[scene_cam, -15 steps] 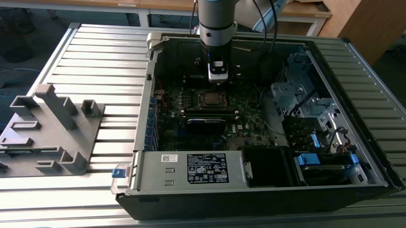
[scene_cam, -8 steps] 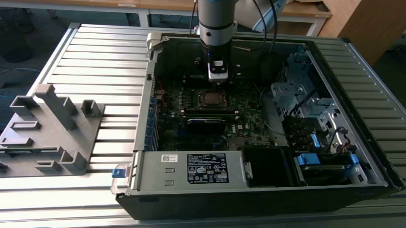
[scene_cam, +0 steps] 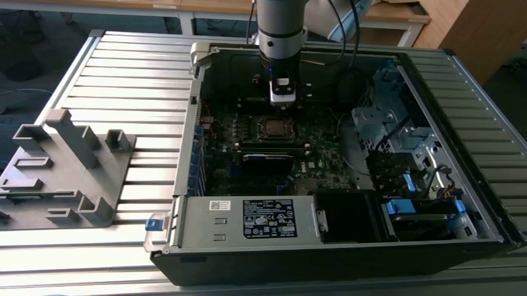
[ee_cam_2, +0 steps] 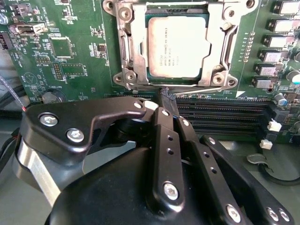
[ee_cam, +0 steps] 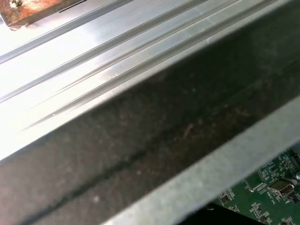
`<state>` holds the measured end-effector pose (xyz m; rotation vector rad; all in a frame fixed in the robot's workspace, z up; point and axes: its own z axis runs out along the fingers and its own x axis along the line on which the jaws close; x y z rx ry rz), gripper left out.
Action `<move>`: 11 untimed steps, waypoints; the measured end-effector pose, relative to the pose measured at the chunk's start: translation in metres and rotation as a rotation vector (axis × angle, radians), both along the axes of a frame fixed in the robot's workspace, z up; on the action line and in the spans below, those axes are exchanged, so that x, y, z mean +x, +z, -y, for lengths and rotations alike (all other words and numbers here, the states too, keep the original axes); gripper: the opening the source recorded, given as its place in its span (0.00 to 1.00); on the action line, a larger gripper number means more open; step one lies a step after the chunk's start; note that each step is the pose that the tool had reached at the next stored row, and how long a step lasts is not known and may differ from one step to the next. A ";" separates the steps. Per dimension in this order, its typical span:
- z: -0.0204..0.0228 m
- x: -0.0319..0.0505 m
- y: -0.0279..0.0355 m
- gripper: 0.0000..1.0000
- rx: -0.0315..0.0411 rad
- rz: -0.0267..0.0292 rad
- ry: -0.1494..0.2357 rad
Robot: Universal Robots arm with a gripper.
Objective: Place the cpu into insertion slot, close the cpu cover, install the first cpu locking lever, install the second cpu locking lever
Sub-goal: 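Install the first cpu locking lever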
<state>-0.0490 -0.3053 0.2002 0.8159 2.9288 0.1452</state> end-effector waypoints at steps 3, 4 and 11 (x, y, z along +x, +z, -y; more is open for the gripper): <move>-0.0003 -0.0005 0.0000 0.11 0.0000 0.0000 0.000; -0.0004 -0.0008 0.0000 0.11 0.0001 0.0000 0.000; -0.0005 -0.0013 0.0001 0.11 0.0020 -0.0001 0.000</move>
